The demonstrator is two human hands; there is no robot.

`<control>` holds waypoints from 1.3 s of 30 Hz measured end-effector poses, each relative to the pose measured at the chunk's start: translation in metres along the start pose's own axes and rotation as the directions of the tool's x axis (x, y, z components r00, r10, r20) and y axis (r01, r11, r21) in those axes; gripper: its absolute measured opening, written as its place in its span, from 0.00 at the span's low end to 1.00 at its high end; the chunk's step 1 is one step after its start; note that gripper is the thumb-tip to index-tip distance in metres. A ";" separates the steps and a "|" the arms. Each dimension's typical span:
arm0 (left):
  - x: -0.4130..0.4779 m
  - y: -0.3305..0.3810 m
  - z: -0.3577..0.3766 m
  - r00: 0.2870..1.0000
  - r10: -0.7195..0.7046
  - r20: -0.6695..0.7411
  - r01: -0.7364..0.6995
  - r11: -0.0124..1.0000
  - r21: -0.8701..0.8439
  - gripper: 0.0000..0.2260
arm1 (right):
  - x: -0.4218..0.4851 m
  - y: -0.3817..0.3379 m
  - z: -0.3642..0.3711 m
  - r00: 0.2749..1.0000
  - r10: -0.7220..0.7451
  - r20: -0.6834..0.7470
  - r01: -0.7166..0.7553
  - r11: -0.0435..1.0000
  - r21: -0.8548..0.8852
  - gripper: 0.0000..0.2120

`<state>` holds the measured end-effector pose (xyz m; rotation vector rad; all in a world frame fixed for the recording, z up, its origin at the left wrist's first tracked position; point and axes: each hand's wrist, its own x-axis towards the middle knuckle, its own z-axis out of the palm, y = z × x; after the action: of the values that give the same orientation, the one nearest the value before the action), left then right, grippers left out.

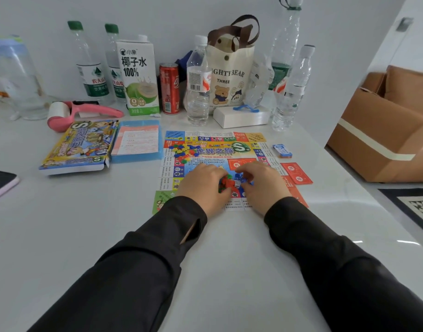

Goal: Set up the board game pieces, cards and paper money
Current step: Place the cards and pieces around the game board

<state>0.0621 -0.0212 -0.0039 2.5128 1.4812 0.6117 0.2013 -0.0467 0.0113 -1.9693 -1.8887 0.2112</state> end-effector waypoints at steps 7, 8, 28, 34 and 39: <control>0.000 0.002 0.000 1.000 -0.002 0.017 0.001 0.999 0.032 0.20 | -0.004 -0.001 -0.003 0.999 -0.016 -0.033 0.016 1.000 0.026 0.22; 0.001 0.002 0.000 1.000 -0.007 0.021 0.006 1.000 0.027 0.20 | -0.004 -0.001 -0.003 0.999 -0.010 -0.033 0.011 1.000 0.027 0.22; 0.003 0.006 0.003 0.999 -0.043 0.016 0.043 0.999 -0.007 0.19 | -0.002 0.006 -0.015 0.973 0.090 -0.210 -0.025 0.956 0.291 0.08; -0.001 0.012 0.003 0.993 0.112 -0.045 -0.109 0.991 0.073 0.17 | -0.002 0.015 -0.025 0.947 0.160 -0.277 -0.030 0.907 0.420 0.05; -0.003 0.016 0.005 0.957 0.285 0.050 -0.289 0.952 0.099 0.20 | -0.002 0.030 -0.031 0.923 0.217 -0.318 -0.049 0.886 0.461 0.04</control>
<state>0.0758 -0.0318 -0.0039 2.8335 1.1728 0.5388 0.2409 -0.0549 0.0275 -1.6836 -1.3259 0.2715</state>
